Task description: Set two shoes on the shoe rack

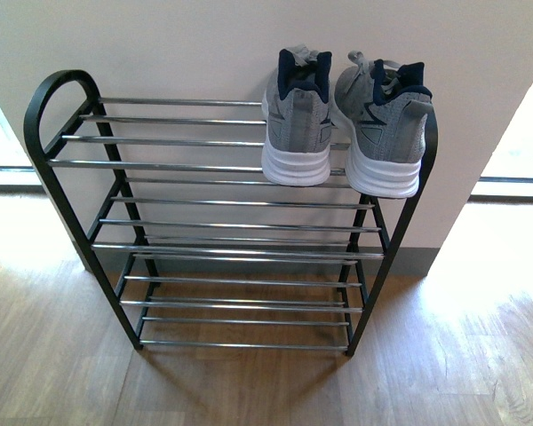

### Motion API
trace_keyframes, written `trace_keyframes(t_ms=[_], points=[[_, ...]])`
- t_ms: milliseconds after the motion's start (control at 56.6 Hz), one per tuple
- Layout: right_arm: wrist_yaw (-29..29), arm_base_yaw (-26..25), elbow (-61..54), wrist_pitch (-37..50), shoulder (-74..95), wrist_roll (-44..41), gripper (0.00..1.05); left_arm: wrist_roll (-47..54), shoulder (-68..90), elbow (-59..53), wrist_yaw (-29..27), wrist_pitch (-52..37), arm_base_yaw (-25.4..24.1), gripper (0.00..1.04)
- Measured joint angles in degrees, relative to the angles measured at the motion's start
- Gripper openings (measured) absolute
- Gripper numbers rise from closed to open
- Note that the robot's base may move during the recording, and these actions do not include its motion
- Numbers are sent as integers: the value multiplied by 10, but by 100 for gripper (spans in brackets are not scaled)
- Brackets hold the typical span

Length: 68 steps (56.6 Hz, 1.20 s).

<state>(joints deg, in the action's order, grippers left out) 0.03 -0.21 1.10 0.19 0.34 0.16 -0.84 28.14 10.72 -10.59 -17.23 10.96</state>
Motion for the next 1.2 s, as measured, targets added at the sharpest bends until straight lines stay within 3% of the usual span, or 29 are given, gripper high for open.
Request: trace_keyframes(t_ms=[230,318,389,972,1060,1201], points=[[0,0,0,0,0,0,96,2,-47,-37,35,9,-37,1],[0,0,0,0,0,0,96,2,-69,-49,95,20,-82,1],[0,0,0,0,0,0,96,2,-85,-57,100,26,-105,1],[0,0,0,0,0,0,96,3,-179,-99,106,70,-107,1],[0,0,0,0,0,0,96,3,-250,-99,106,160,-107,1],[-1,0,0,0,0,0,96,3,-271,-99,106,173,-108,1]])
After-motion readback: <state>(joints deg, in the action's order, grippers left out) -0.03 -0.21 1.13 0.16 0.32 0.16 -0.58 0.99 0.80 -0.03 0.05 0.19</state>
